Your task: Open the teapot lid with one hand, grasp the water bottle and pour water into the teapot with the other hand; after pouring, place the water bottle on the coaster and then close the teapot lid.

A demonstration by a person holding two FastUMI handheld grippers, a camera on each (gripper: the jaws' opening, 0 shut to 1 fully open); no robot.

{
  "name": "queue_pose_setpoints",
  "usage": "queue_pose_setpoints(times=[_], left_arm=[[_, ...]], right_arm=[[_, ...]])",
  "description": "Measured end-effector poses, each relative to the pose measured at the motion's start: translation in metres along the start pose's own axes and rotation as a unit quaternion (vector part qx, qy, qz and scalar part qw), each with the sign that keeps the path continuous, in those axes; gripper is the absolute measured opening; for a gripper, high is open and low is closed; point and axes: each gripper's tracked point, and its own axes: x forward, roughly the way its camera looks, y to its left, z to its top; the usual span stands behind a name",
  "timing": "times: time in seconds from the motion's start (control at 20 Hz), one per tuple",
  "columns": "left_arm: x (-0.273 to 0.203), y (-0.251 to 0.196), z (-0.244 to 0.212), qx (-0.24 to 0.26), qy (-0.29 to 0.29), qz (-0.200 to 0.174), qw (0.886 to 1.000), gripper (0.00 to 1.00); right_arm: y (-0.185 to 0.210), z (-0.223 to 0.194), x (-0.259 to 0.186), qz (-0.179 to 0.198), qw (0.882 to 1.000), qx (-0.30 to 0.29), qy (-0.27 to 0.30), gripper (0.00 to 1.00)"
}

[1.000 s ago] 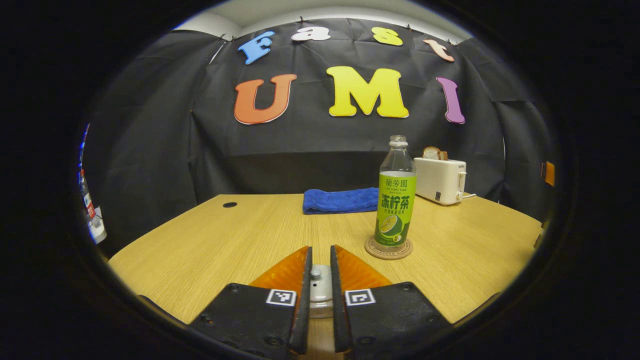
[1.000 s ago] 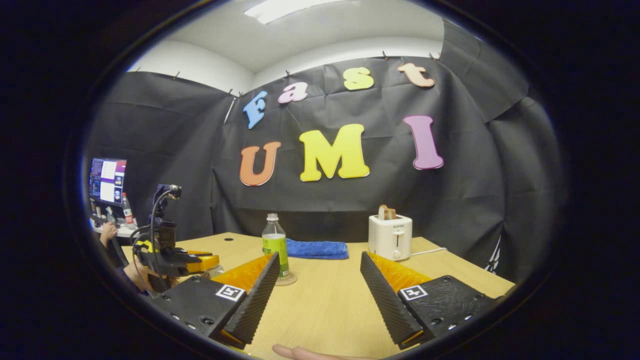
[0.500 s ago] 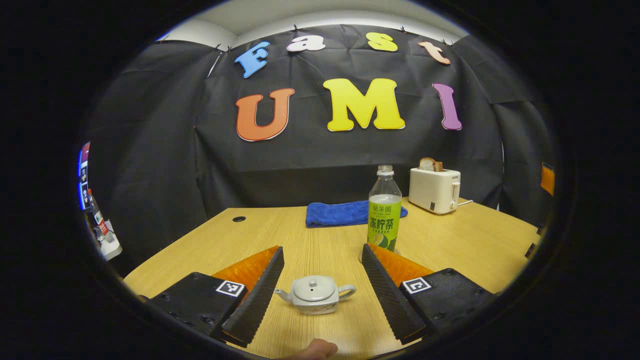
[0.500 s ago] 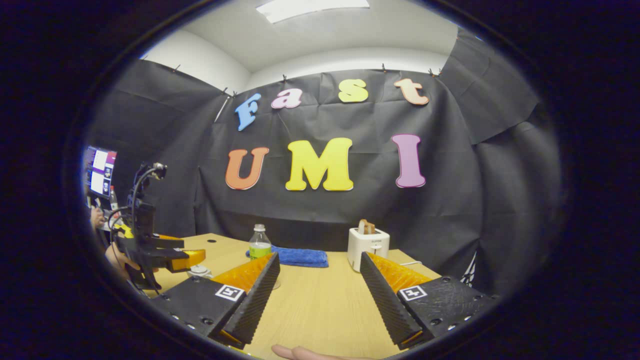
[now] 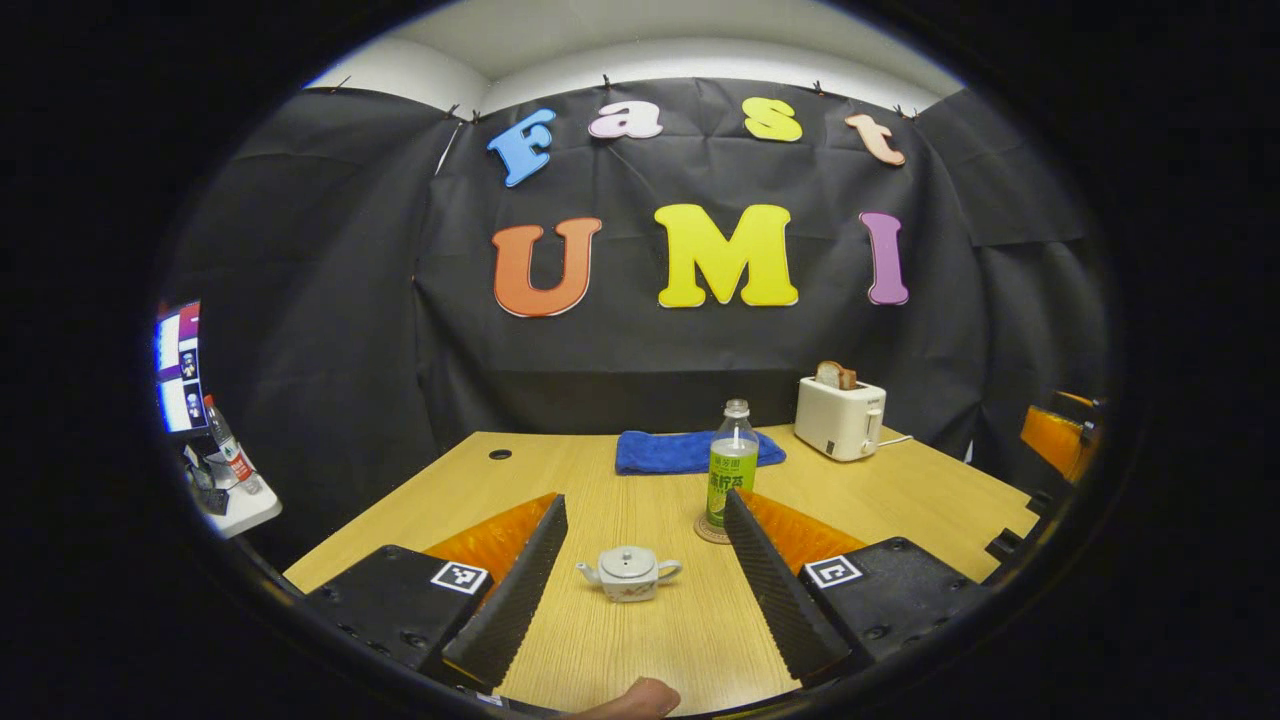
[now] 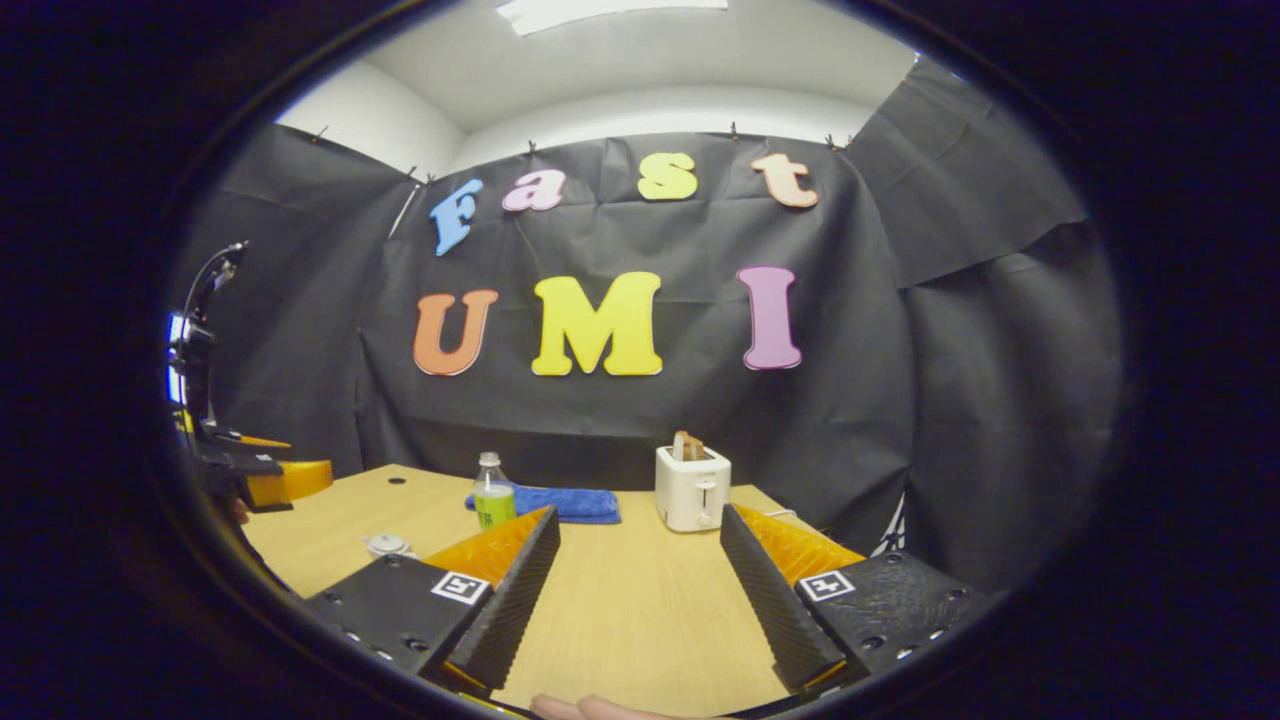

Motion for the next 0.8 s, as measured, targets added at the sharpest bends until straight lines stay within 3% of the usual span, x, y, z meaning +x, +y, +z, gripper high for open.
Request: queue_pose_setpoints(times=[0.35,0.8], left_arm=[[-0.023,-0.007,0.019,-0.010,-0.034,0.011,0.999,0.99],[-0.019,-0.005,0.007,-0.012,-0.010,0.023,1.000,0.99]], right_arm=[[0.014,-0.004,-0.007,0.021,0.999,-0.029,-0.001,0.96],[0.007,-0.008,-0.002,0.014,0.999,-0.029,0.001,0.96]])
